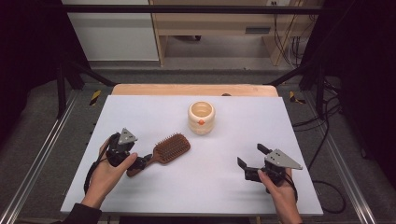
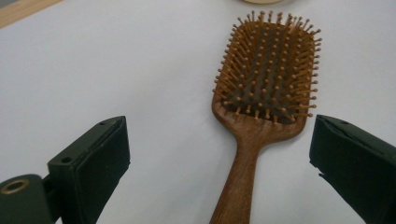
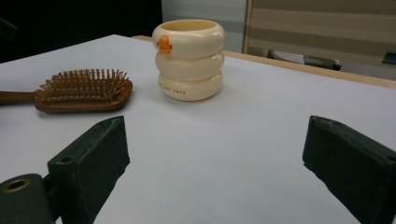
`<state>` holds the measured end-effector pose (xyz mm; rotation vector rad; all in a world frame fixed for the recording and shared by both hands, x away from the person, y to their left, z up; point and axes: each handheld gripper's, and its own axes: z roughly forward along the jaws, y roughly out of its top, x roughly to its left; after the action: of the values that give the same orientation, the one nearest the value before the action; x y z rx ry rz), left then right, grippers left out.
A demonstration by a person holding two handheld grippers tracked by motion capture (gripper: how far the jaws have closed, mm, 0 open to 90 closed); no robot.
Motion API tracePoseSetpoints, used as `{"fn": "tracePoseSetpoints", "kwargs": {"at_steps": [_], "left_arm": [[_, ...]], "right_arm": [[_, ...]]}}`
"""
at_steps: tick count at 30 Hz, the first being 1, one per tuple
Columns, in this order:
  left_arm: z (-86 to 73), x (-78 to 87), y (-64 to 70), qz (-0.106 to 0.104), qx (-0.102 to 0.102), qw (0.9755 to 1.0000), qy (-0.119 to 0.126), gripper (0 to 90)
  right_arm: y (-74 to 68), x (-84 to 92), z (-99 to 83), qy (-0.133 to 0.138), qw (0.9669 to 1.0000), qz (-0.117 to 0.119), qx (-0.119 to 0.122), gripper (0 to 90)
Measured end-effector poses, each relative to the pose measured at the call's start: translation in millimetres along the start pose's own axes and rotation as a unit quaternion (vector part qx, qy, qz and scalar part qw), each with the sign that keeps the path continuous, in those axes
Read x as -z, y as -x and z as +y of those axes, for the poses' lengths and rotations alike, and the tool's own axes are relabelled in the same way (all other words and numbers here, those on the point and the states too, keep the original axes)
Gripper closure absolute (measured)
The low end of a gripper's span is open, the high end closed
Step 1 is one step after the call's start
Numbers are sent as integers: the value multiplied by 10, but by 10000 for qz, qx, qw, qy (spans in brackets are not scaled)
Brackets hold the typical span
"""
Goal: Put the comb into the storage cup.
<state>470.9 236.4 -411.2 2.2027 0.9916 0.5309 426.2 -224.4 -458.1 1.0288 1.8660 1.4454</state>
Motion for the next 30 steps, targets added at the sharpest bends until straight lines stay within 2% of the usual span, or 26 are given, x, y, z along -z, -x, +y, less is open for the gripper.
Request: {"fn": "tracePoseSetpoints", "kwargs": {"at_steps": [10, 18, 30], "left_arm": [[-15, -120, -11, -166, -61, 9996, -217, 46], [-30, -196, -41, -213, 22, 9992, -323, 56], [-11, -242, -47, -306, -121, 9980, -535, 69]], "right_arm": [[-3, -5, -1, -13, 10000, 5, 16, 69], [-2, -6, -2, -20, 10000, 12, 11, 69], [-1, -9, -2, -25, 10000, 7, 11, 69]]}}
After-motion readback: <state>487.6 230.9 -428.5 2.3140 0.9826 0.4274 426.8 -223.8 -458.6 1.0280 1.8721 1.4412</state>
